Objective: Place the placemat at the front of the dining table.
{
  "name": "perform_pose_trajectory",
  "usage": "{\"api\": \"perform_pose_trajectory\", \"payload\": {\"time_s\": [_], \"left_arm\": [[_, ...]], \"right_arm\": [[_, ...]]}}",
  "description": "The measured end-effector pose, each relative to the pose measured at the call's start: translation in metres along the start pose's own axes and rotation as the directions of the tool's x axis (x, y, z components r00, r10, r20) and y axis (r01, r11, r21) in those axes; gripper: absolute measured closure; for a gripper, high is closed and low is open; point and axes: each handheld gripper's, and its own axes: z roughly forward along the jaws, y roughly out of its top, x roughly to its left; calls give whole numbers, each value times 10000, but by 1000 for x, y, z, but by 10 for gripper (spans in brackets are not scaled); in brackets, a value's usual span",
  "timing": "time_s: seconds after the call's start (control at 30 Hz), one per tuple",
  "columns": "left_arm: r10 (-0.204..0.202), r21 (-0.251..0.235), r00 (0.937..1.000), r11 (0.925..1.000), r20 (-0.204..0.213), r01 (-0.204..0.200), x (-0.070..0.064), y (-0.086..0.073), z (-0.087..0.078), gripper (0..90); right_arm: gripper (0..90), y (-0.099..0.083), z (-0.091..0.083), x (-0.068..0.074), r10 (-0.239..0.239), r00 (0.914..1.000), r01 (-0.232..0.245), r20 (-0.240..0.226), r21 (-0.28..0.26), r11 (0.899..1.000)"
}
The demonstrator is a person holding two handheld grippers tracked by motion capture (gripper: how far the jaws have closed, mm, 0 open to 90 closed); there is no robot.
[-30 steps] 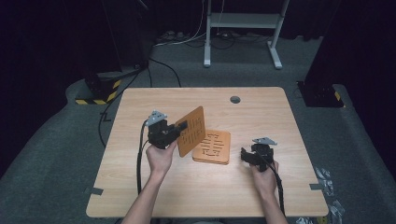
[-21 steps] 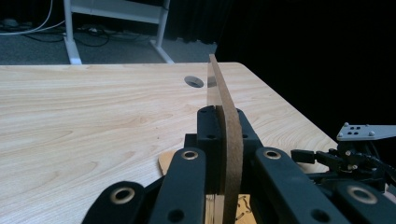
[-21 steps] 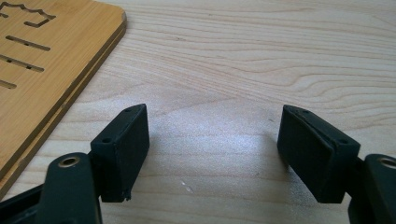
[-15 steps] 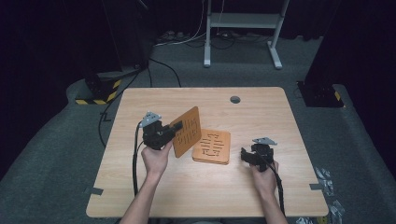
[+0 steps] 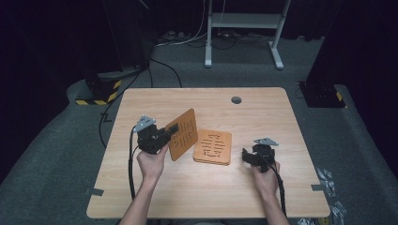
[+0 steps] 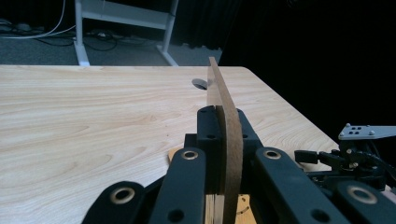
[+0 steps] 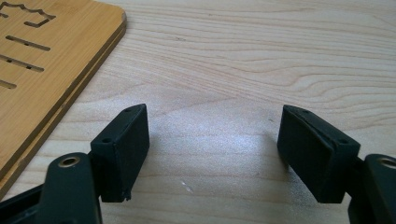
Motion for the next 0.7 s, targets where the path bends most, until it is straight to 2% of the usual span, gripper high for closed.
{"api": "perform_pose_trajectory", "payload": {"time_s": [0.13, 0.23, 0.37, 0.43, 0.7], "left_arm": [[-5, -53, 10000, 10000, -56, 5, 1, -2, -5, 858], [113, -40, 9996, 9999, -268, -114, 2, -3, -8, 859], [-21, -86, 9993, 10000, -379, 17, 4, -6, -13, 859], [48, -113, 9989, 9999, -473, -53, 5, -8, -17, 858], [-51, -201, 9974, 9998, -715, 37, 5, -21, -32, 859]], "right_arm": [[250, 0, 0, 0, -1, 10000, 1, -2, -1, 10000], [250, 0, 0, 0, -3, 10000, 3, -3, 0, 10000], [250, 0, 0, 0, 1, 10000, -1, -2, 1, 10000], [250, 0, 0, 0, -3, 10000, 3, 0, 1, 10000], [251, 0, 0, 0, -6, 10000, 6, 6, -4, 10000]]}}
